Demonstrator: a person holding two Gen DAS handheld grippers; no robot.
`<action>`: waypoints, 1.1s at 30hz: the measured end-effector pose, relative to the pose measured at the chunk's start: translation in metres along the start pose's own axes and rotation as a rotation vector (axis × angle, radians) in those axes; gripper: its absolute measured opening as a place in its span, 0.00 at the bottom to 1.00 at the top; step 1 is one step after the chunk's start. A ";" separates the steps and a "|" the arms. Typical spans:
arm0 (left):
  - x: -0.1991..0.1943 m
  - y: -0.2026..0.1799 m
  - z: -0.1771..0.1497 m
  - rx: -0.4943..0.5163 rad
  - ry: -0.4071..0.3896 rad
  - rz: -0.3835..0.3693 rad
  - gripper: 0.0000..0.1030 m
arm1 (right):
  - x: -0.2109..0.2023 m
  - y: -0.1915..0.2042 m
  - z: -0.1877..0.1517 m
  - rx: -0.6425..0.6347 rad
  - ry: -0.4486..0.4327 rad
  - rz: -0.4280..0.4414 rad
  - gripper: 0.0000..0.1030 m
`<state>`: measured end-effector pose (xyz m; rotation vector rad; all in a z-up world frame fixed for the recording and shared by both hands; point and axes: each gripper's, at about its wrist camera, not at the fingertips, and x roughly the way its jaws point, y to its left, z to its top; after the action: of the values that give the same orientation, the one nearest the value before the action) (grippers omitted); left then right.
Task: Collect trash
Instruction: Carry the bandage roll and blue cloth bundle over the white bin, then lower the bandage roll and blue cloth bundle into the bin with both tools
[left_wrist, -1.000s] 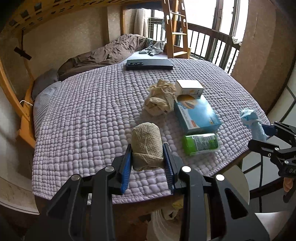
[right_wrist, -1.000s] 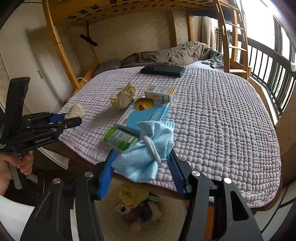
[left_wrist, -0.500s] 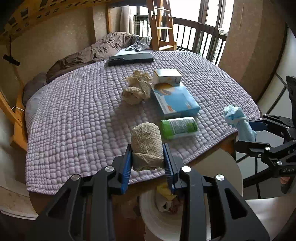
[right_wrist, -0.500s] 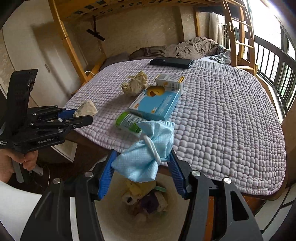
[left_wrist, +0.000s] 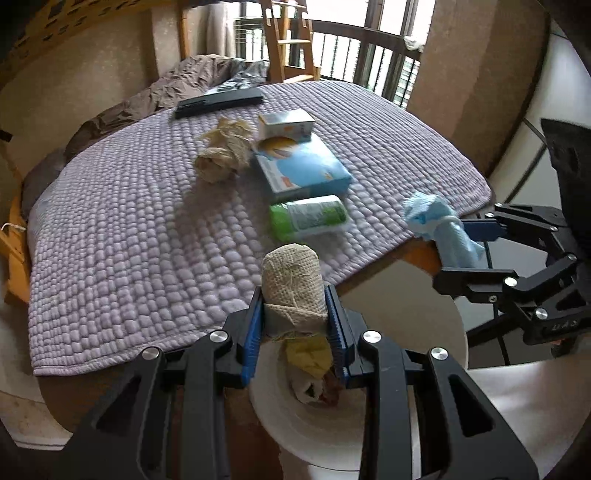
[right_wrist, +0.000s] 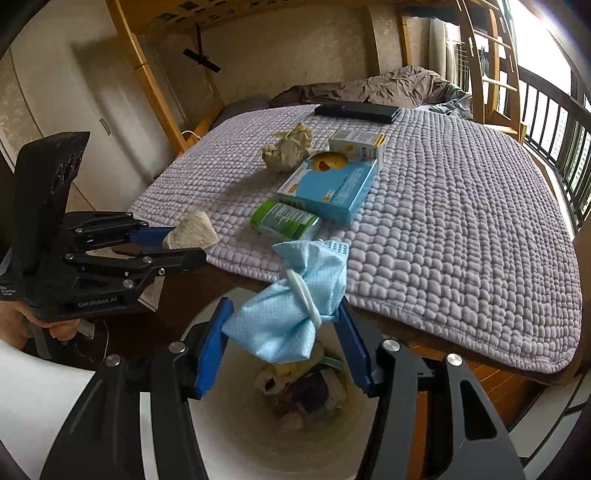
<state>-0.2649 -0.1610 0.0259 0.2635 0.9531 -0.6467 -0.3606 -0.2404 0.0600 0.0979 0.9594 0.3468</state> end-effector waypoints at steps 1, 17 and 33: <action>0.000 -0.003 -0.001 0.009 0.004 -0.008 0.33 | 0.000 0.000 -0.002 0.001 0.002 0.001 0.54; 0.013 -0.028 -0.012 0.122 0.076 -0.081 0.33 | 0.012 0.000 -0.023 0.025 0.068 0.016 0.54; 0.042 -0.034 -0.027 0.157 0.173 -0.099 0.33 | 0.046 -0.002 -0.038 0.021 0.147 0.000 0.54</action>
<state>-0.2866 -0.1910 -0.0212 0.4192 1.0870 -0.8006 -0.3672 -0.2299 0.0015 0.0929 1.1084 0.3473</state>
